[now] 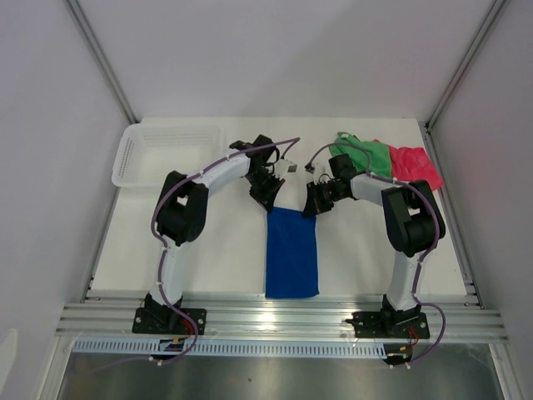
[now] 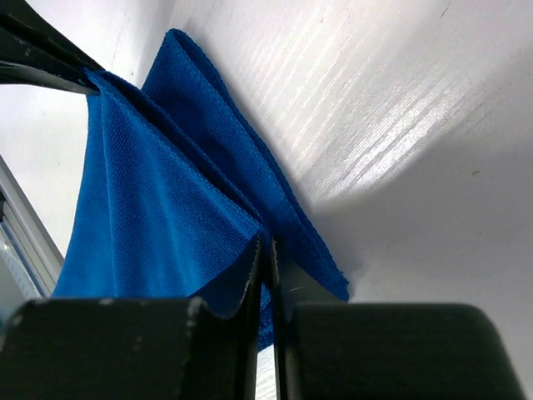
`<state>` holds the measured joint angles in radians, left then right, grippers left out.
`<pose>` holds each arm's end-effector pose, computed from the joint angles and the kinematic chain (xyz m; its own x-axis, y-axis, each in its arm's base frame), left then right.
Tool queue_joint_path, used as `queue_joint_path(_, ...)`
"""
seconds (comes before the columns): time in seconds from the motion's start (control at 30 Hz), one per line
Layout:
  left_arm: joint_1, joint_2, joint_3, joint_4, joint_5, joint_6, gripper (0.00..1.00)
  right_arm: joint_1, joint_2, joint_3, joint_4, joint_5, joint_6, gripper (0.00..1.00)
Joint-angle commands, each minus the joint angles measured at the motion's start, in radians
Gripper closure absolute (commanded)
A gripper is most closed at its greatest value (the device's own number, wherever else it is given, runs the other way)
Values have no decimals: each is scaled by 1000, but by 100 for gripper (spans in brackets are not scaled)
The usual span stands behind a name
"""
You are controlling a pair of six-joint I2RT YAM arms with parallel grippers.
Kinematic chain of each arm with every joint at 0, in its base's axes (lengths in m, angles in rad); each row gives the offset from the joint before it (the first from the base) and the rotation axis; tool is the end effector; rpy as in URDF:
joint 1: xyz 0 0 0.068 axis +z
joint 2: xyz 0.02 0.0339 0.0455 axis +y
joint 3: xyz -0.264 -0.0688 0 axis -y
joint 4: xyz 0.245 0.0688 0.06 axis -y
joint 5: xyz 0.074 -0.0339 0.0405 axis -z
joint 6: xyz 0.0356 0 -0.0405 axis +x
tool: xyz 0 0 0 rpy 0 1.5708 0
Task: Roll the towels
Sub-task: Roll the towel
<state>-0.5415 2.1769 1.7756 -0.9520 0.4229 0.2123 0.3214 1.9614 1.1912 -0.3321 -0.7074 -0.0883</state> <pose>0.3715 -0.2405 0.1861 -0.7029 0.6470 -0.2954 0.7100 0.6132 -0.3463 0.3568 0.1432 0.1399 -0.7975 -0.3362 -0.5009 -0.5911 0.6011 0.5378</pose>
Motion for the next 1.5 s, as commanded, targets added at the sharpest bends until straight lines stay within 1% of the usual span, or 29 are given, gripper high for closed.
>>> queue_joint_path(0.0,-6,-9,22,16,10,24,99,4,-82,4,2,60,21,95)
queue_joint_path(0.23,-8,-35,41,30,11,30,99,4,-180,-15,50,151,61,97)
queue_joint_path(0.47,-8,-28,51,42,14,22,99,-4,-194,-15,48,192,71,97)
queue_joint_path(0.57,-8,-12,58,39,-13,13,99,-15,-173,-15,44,198,79,96)
queue_joint_path(0.73,-9,6,64,51,-113,-5,99,-19,-134,-8,53,212,84,91)
queue_joint_path(0.77,-8,15,68,55,-118,-5,96,-21,-131,-8,56,217,84,89)
queue_joint_path(0.8,-9,21,68,56,-118,-4,92,-24,-122,-8,64,230,84,83)
queue_joint_path(0.83,-8,27,73,59,-119,-2,83,-25,-118,-5,65,235,84,81)
queue_joint_path(0.87,-9,30,73,70,-109,1,70,-28,-114,-4,65,241,106,72)
queue_joint_path(0.9,-8,34,70,76,-105,1,64,-28,-111,5,67,250,110,67)
queue_joint_path(0.93,-11,35,70,82,-105,-1,61,-28,-107,14,53,278,111,63)
queue_joint_path(1.0,-9,34,79,84,-128,2,60,-30,-110,40,30,308,119,57)
queue_joint_path(1.1,-9,-5,94,76,-173,21,60,-33,-160,51,16,379,131,55)
queue_joint_path(1.17,-9,-38,94,75,-191,33,59,-36,-229,50,1,414,134,54)
queue_joint_path(1.23,-8,-106,88,61,-193,58,59,-35,-287,33,-41,418,121,54)
queue_joint_path(1.27,-9,-133,85,55,-181,70,59,-32,-358,18,-56,418,119,54)
queue_joint_path(1.3,-11,-162,62,50,-138,96,59,-27,-396,-1,-73,419,122,54)
queue_joint_path(1.33,-17,-225,32,45,-113,117,59,-28,-438,-27,-73,415,151,54)
queue_joint_path(1.37,-24,-255,19,41,-89,142,58,-31,-517,-85,-68,408,171,54)
queue_joint_path(1.4,-34,-279,-11,29,-66,195,58,-39,-554,-111,-59,404,192,53)
queue_joint_path(1.47,-75,-336,-59,-20,-6,249,57,-74,-628,-165,-64,411,257,52)
